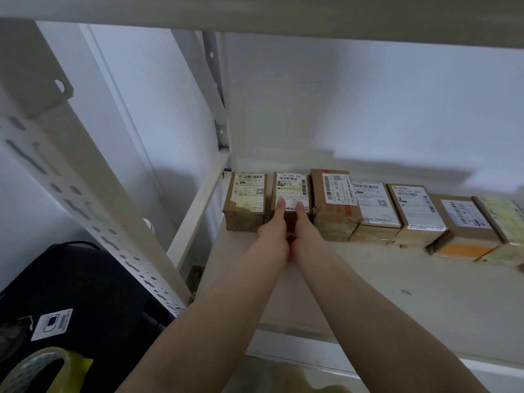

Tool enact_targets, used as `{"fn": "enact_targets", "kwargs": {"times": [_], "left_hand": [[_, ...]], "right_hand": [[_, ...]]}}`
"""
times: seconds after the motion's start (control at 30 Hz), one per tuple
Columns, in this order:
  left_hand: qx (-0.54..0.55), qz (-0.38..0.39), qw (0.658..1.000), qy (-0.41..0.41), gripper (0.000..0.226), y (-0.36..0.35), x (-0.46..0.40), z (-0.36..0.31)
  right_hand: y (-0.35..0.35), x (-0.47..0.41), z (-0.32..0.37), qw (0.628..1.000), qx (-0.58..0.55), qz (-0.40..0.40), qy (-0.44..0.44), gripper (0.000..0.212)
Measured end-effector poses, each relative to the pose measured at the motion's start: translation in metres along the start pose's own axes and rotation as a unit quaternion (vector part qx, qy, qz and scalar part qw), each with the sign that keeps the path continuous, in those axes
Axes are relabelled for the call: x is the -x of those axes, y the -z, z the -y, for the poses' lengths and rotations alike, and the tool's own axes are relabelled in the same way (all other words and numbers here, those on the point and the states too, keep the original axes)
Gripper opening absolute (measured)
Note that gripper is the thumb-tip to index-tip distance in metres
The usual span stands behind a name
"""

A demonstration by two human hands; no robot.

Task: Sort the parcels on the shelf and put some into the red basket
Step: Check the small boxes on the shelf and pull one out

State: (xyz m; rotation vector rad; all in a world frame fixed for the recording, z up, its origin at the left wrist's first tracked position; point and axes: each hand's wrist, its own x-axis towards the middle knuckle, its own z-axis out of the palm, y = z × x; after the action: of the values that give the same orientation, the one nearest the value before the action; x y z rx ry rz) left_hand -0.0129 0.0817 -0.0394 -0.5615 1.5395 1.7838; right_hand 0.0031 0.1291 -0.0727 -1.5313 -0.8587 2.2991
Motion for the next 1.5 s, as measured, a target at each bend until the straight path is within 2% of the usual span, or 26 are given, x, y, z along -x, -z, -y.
{"fn": "enact_targets", "kwargs": {"times": [0.03,0.07,0.17,0.27,0.33,0.43,0.47,0.57,0.67,0.77,0.9,1.0,1.2,1.33,1.5], "left_hand": [[-0.011,0.000,1.000,0.003,0.078,-0.002,-0.002,0.001],[-0.016,-0.004,1.000,0.004,0.076,-0.002,-0.003,0.002],[-0.018,-0.026,0.999,0.002,0.074,-0.001,-0.008,0.003],[-0.011,-0.039,0.999,0.000,0.074,0.002,-0.010,0.004],[-0.006,-0.034,0.999,-0.003,0.084,0.005,-0.012,0.008],[0.029,-0.034,0.999,-0.022,0.113,0.009,-0.028,0.024],[0.033,-0.027,0.999,-0.026,0.112,0.011,-0.032,0.029],[0.085,0.000,0.993,-0.077,0.070,0.018,-0.025,0.035],[0.101,0.001,0.988,-0.117,0.054,0.023,-0.018,0.042],[0.063,-0.040,0.986,-0.151,0.038,0.027,-0.008,0.048],[0.044,-0.049,0.982,-0.177,0.028,0.034,0.004,0.052],[0.035,-0.049,0.981,-0.187,0.027,0.037,0.006,0.053],[0.053,-0.017,0.977,-0.208,0.030,0.042,0.008,0.053],[0.068,-0.005,0.971,-0.229,0.037,0.046,0.007,0.049],[0.074,-0.015,0.965,-0.251,0.035,0.046,0.006,0.045]], "right_hand": [[0.001,-0.005,-0.002,1.000,0.008,0.001,-0.002,0.110],[0.001,-0.004,-0.002,1.000,0.011,-0.002,0.005,0.106],[0.004,0.005,0.001,1.000,0.016,0.012,0.005,0.082],[0.006,0.010,0.001,0.999,0.030,0.018,0.002,0.081],[0.010,0.016,0.001,0.999,0.033,0.021,0.015,0.067],[0.020,0.018,-0.001,0.999,0.025,0.026,0.027,0.041],[0.023,0.019,-0.002,0.999,0.018,0.035,0.021,0.035],[0.031,0.022,-0.007,0.998,-0.006,0.068,0.010,0.020],[0.037,0.023,-0.010,0.996,-0.033,0.082,0.012,0.028],[0.042,0.024,-0.012,0.996,-0.044,0.079,0.022,0.035],[0.048,0.032,-0.013,0.992,-0.079,0.075,0.059,0.044],[0.052,0.039,-0.015,0.990,-0.092,0.078,0.078,0.049],[0.055,0.047,-0.021,0.988,-0.078,0.073,0.113,0.043],[0.057,0.052,-0.026,0.984,-0.054,0.071,0.156,0.031],[0.053,0.055,-0.030,0.977,-0.088,0.077,0.177,0.034]]}}
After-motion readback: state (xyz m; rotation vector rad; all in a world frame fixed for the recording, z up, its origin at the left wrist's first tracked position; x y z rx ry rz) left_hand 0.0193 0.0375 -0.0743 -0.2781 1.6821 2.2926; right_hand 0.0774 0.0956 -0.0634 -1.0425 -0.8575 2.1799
